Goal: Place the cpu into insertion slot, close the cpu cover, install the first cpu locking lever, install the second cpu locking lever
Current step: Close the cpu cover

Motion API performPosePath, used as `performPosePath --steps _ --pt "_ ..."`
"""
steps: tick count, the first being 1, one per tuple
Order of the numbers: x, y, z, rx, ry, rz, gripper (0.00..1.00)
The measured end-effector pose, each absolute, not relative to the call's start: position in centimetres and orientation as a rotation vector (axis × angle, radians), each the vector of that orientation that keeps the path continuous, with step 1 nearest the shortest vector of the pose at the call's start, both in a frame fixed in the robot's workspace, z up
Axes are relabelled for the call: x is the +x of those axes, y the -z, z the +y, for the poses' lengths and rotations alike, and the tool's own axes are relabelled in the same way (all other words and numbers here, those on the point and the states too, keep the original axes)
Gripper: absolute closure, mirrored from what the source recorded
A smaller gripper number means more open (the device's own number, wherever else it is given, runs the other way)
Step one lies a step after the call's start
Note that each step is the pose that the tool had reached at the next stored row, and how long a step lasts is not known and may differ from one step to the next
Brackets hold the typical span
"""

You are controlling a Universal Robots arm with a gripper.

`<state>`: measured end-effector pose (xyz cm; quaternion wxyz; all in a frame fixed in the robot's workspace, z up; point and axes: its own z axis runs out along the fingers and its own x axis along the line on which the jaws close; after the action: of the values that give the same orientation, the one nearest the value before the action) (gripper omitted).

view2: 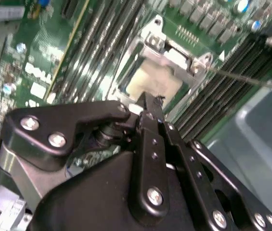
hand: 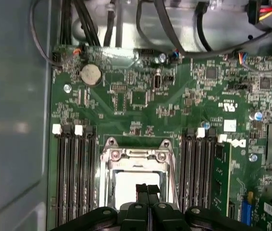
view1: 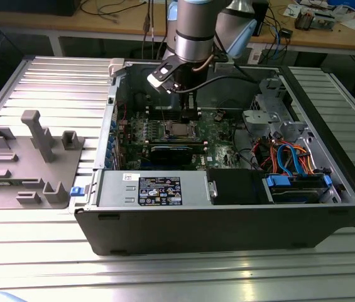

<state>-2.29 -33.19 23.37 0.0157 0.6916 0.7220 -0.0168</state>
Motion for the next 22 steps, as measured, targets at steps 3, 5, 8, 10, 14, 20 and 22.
performPosePath --steps 3,5,8,10,14,20,22 --pt "-2.9 -23.1 -33.2 2.152 0.054 2.247 0.89" --pt "-3.4 -22.9 -33.2 2.152 0.055 2.247 0.89" --pt "-3.9 -22.5 -33.2 2.153 0.056 2.248 0.89" --pt "-4.3 -22.2 -33.2 2.153 0.058 2.248 0.89" --pt "-4.7 -21.9 -33.2 2.154 0.057 2.249 0.89" --pt "-4.8 -21.3 -33.2 2.153 0.057 2.249 0.89" --pt "-4.8 -21.1 -33.2 2.153 0.057 2.249 0.89"
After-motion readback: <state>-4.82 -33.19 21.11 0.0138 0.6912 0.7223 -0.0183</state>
